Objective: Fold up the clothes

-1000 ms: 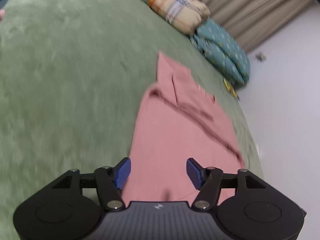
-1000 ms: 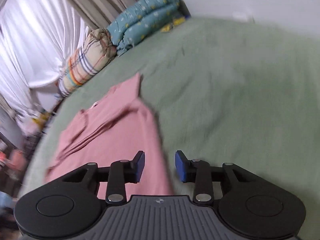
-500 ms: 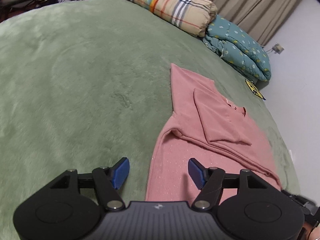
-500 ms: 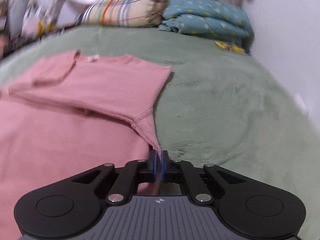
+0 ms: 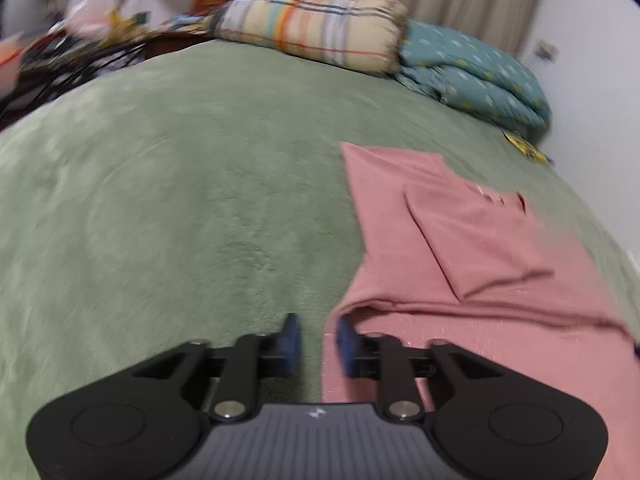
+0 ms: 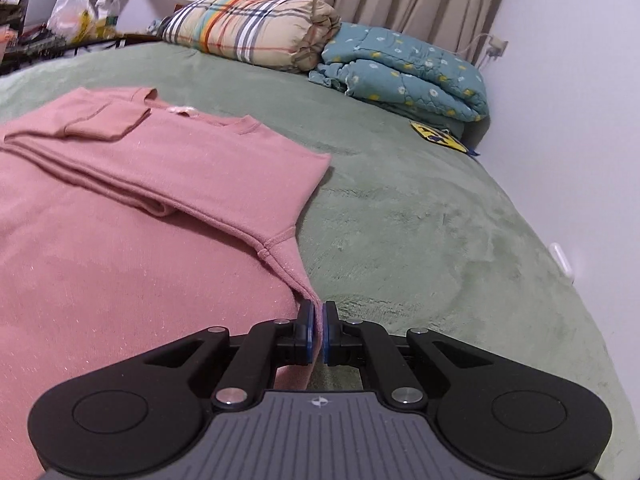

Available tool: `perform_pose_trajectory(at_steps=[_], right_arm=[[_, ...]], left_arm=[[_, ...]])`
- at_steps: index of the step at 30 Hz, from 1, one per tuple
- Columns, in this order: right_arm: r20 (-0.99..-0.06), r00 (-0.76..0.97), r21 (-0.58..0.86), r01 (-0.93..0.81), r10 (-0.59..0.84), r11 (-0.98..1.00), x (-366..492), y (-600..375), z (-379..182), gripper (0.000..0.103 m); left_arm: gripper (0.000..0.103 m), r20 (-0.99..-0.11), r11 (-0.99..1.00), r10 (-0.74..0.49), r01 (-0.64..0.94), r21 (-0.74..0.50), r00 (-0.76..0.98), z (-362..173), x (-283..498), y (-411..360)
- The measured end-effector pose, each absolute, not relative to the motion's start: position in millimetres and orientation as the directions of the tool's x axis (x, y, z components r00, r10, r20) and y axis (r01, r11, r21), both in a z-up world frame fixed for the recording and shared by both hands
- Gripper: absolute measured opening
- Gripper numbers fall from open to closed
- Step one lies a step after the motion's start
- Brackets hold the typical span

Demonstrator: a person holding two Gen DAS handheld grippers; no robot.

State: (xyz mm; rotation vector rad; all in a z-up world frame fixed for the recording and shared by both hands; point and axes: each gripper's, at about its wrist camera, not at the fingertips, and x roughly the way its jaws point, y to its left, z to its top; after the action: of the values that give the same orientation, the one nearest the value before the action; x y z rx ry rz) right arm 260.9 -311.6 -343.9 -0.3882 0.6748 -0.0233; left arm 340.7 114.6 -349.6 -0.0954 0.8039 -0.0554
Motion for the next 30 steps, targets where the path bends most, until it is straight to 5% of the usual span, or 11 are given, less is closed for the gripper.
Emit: perform_pose_trajectory(at_steps=[3,7,13,16,21,30], right_arm=[[-0.616,0.774,-0.328,-0.079,-0.150,0.942,258.1,-317.5,-347.2,0.003],[-0.626,0.766,-0.307,-0.071,-0.145,0.949,249.6,-320.8,-350.4,0.003],[-0.648,0.730,-0.267,0.048,-0.216,0.963,212.1,-352.8,-323.5,0.003],[-0.616,0.777,-0.190,0.011,-0.128,0.982,180.5,-347.8,-303.0,0.007],[-0.673,0.738,-0.106,-0.159,0.047,0.982,142.2,-309.1,-314.1,0.007],[-0.778,0.627,-0.041,-0.123,0.046,0.992,54.0,-329.3,-330.2,0.011]], left_arm=[[0.012,-0.701,0.998,-0.059,0.033,-0.051,0.711,-354.9,332.2,110.8],[0.014,-0.699,0.986,-0.113,-0.009,-0.168,0.706,-356.1,326.4,130.5],[0.015,-0.734,0.985,-0.092,-0.048,-0.168,0.672,-327.4,293.1,150.3],[0.025,-0.743,0.980,-0.107,-0.057,-0.192,0.661,-321.3,258.9,152.7],[0.026,-0.771,0.971,-0.165,-0.034,-0.235,0.614,-326.4,207.2,142.3],[0.029,-0.801,0.939,-0.242,-0.075,-0.335,0.548,-327.9,120.9,165.4]])
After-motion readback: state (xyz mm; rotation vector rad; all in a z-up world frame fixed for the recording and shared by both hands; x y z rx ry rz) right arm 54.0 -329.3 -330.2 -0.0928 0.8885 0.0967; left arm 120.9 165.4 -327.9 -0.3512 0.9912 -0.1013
